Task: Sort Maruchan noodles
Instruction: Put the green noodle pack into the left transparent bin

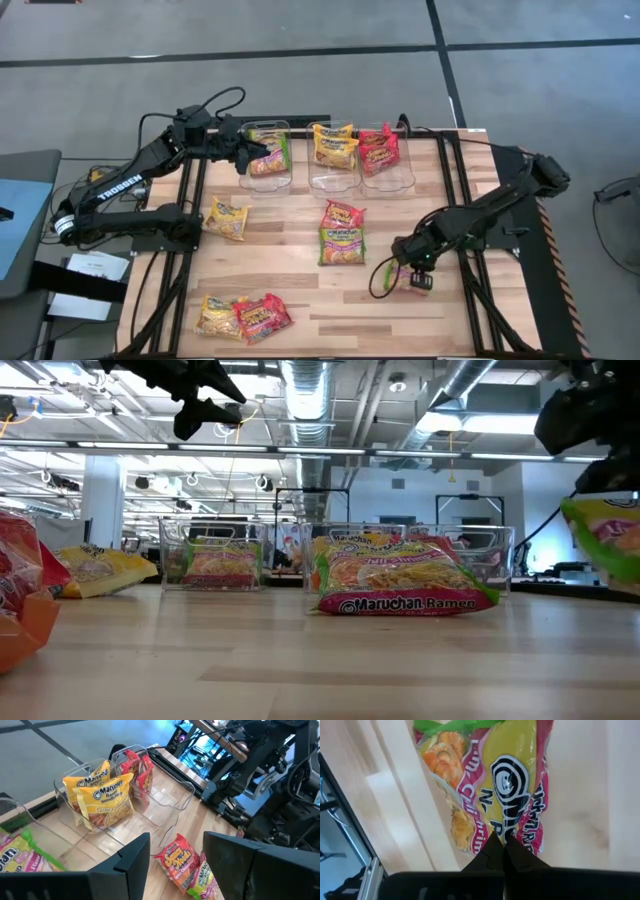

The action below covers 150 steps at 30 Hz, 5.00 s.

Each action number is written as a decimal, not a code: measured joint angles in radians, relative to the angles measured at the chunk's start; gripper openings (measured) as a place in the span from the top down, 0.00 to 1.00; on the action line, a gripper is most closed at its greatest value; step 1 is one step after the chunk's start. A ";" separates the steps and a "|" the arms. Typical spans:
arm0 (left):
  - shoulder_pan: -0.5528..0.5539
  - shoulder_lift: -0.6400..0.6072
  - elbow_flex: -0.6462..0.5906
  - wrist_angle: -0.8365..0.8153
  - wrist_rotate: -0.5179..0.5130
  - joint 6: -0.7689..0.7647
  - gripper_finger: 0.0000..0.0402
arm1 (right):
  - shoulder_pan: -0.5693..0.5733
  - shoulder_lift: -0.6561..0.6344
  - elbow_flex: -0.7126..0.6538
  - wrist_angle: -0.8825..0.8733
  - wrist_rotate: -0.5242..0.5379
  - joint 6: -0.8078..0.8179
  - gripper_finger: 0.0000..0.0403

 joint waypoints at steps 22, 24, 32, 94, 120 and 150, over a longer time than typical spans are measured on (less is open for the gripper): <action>-0.001 0.015 0.000 -0.050 -0.029 -0.066 0.50 | -0.126 -0.090 0.111 -0.005 0.092 -0.095 1.00; 0.000 0.015 0.000 -0.066 -0.086 -0.057 0.48 | -0.150 -0.090 0.152 -0.008 0.120 -0.122 1.00; -0.024 0.019 0.000 -0.027 -0.055 -0.160 0.46 | -0.296 -0.090 0.294 -0.030 0.215 -0.246 1.00; -0.369 0.297 0.000 0.288 -0.039 -0.233 0.47 | -0.496 0.465 0.991 -0.051 0.285 -0.679 1.00; -0.374 0.296 0.000 0.287 -0.076 -0.136 0.81 | -0.497 0.470 1.016 -0.078 0.277 -0.696 1.00; -0.310 0.260 0.000 0.214 -0.041 -0.045 0.99 | -0.538 0.468 1.098 -0.177 0.282 -0.695 0.58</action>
